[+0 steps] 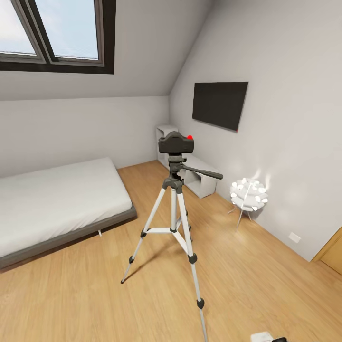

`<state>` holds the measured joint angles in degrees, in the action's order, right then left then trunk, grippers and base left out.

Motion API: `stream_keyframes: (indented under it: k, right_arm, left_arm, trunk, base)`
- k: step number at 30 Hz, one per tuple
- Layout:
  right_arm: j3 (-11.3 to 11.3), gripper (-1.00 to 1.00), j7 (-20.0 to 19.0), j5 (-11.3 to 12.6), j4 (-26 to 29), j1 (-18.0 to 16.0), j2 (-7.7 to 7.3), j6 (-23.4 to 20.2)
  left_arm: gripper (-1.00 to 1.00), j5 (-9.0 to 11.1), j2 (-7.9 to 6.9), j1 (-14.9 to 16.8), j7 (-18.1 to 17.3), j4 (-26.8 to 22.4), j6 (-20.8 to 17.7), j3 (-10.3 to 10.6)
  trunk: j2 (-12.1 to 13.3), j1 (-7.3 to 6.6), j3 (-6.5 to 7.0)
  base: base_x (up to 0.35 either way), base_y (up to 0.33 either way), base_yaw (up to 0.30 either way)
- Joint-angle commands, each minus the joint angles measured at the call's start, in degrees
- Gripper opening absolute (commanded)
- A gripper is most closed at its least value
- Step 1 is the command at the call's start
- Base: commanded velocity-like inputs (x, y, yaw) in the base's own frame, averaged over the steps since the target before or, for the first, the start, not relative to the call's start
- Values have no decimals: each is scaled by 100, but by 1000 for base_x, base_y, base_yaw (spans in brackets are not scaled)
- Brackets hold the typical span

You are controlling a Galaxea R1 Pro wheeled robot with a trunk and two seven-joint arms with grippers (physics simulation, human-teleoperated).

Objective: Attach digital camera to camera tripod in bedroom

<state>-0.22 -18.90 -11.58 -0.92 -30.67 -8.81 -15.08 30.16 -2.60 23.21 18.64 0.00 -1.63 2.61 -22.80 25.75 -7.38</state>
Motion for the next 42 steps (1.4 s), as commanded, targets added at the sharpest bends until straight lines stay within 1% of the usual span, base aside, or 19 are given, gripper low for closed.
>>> stream_keyframes:
  k: [1, 3, 4, 8, 9, 13, 14, 16, 19, 22, 27, 42]
  right_arm:
    - [-9, 100, -20, -39, -56, -13, 31, 48]
    - [-11, 100, -19, -35, -82, 13, 54, 76]
    - [-14, 100, -18, -21, -96, 109, 65, 133]
    - [-22, 100, -16, 99, -104, 306, 69, 304]
    - [-25, 100, -8, 205, -106, 405, 65, 380]
    - [-34, 100, 82, 480, -108, 560, 54, 455]
    - [-36, 100, 188, 633, -109, 608, 48, 467]
    - [-36, 100, 330, 776, -109, 638, 42, 471]
    - [-33, 100, 571, 959, -109, 665, 49, 484]
    - [-32, 100, 793, 1087, -110, 684, 62, 492]
    - [-31, 100, 1066, 1204, -110, 722, 83, 482]
    - [-31, 100, 1121, 1220, -110, 813, 93, 480]
  left_arm:
    - [100, 23, -9, -2, 17, 0, -18, 29]
    - [100, 24, -19, -11, 17, 0, -20, 29]
    - [100, 25, -24, -19, 17, 0, -20, 29]
    - [100, 25, -27, -37, 17, 0, -18, 29]
    - [100, 25, -28, -49, 17, 0, -18, 29]
    - [100, 25, -29, -62, 17, 0, -19, 29]
    - [100, 25, -29, -65, 17, 0, -20, 29]
    - [100, 25, -26, -68, 17, 0, -20, 29]
    - [100, 21, -22, -69, 17, -3, -19, 29]
    - [100, 17, -13, -70, 19, -6, -16, 29]
    - [100, -17, -2, -71, 20, -10, -13, 32]
    - [100, -43, 5, -71, 22, -17, -12, 37]
  trunk:
    - [-12, 3, -12]
    - [-12, 3, -12]
    - [-12, 3, -12]
    - [-12, 3, -12]
    - [-12, 3, -12]
    - [-12, 3, -12]
    - [-12, 3, -12]
    - [-12, 3, -12]
    - [-12, 3, -12]
    - [-12, 3, -8]
    - [-12, 3, 19]
    - [-12, 3, 153]
  base:
    - [0, 0, 0]
    - [0, 0, 0]
    - [0, 0, 0]
    - [0, 0, 0]
    - [0, 0, 0]
    - [0, 0, 0]
    - [0, 0, 0]
    - [0, 0, 0]
    - [0, 0, 0]
    - [0, 0, 0]
    - [0, 0, 0]
    - [0, 0, 0]
